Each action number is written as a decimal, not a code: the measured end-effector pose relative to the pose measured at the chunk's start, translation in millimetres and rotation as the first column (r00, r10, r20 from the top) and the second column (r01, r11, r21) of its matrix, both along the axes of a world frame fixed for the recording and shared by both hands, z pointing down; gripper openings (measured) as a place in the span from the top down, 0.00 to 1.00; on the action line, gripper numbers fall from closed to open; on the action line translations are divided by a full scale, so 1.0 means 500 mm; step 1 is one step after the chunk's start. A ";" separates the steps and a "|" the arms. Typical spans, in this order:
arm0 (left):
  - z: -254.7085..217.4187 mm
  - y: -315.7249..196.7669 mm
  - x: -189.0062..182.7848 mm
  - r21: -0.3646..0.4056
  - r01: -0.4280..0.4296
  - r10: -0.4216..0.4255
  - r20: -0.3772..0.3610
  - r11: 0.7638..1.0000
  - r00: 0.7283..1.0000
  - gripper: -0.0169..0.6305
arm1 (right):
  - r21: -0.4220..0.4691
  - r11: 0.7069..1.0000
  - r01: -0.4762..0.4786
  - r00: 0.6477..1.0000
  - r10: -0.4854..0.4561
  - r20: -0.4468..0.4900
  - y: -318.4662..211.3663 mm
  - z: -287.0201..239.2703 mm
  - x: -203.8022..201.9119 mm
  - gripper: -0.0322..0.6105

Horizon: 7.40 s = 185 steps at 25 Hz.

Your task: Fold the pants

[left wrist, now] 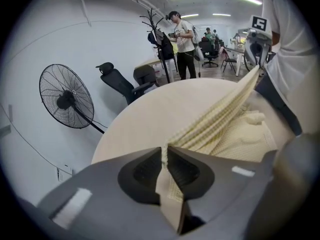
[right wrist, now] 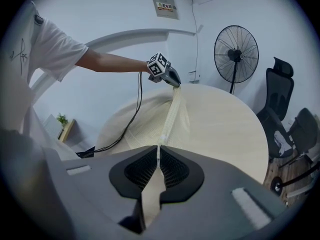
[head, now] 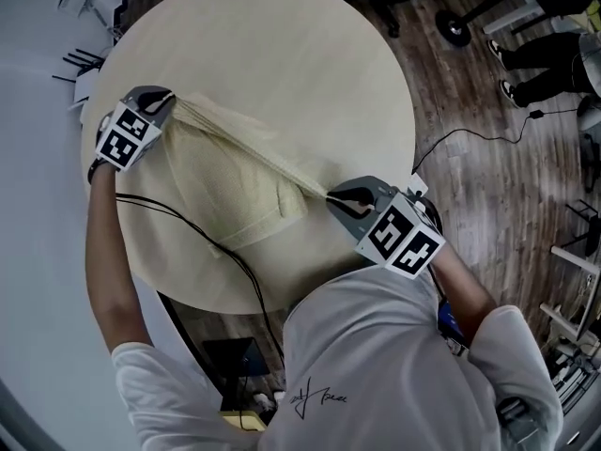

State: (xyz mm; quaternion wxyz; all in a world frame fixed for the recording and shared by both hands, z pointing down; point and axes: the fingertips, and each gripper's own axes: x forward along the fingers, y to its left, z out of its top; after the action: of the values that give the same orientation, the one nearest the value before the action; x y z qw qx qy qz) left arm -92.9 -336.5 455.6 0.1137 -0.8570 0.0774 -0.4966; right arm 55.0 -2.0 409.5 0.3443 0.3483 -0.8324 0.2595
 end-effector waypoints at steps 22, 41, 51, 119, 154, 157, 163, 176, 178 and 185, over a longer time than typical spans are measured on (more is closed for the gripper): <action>-0.002 0.012 -0.160 0.055 0.065 -0.062 -0.046 0.996 0.997 0.84 | -0.030 0.969 0.244 0.966 -0.241 0.091 0.052 -0.029 -0.296 0.93; 0.075 -0.025 -0.249 0.081 0.059 -0.055 -0.048 0.995 0.997 0.84 | -0.107 0.909 0.403 0.907 -0.381 0.179 0.032 0.056 -0.539 0.93; 0.111 -0.022 -0.291 0.068 0.085 -0.082 -0.043 0.994 0.996 0.84 | -0.158 0.881 0.445 0.890 -0.416 0.188 0.035 0.119 -0.625 0.93; 0.101 0.063 -0.415 -0.015 0.375 -0.352 -0.378 0.927 0.856 0.42 | -0.089 0.931 0.354 0.930 -0.341 0.136 -0.018 0.159 -0.630 0.76; -0.125 0.483 -0.451 -0.079 0.655 -0.565 -0.590 0.751 0.576 0.52 | 0.070 0.979 0.192 0.973 -0.199 0.119 0.080 0.025 -0.451 0.78; -0.120 0.511 -0.445 -0.102 0.675 -0.587 -0.599 0.731 0.545 0.56 | 0.085 0.981 0.172 0.977 -0.181 0.115 0.086 0.019 -0.437 0.79; -0.100 0.569 -0.428 -0.161 0.712 -0.640 -0.602 0.683 0.478 0.61 | 0.113 0.984 0.136 0.983 -0.148 0.106 0.098 0.003 -0.405 0.81; 0.018 0.658 -0.406 -0.362 0.799 -0.839 -0.457 0.479 0.296 0.68 | 0.109 0.993 0.035 0.996 -0.044 0.083 0.107 0.041 -0.309 0.81; 0.048 0.664 -0.405 -0.400 0.809 -0.872 -0.414 0.431 0.260 0.68 | 0.099 0.995 -0.001 0.997 -0.007 0.081 0.100 0.057 -0.290 0.81; 0.141 0.672 -0.417 -0.451 0.855 -0.954 -0.261 0.256 0.148 0.68 | 0.032 0.990 -0.140 0.988 0.137 0.073 0.058 0.129 -0.224 0.81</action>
State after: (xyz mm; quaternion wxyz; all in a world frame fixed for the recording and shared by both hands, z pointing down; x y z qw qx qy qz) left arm -301.5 -0.6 526.1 -0.3171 -0.7337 0.5541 -0.2327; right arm -57.2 27.0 473.9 0.2891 0.4023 -0.8225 0.2795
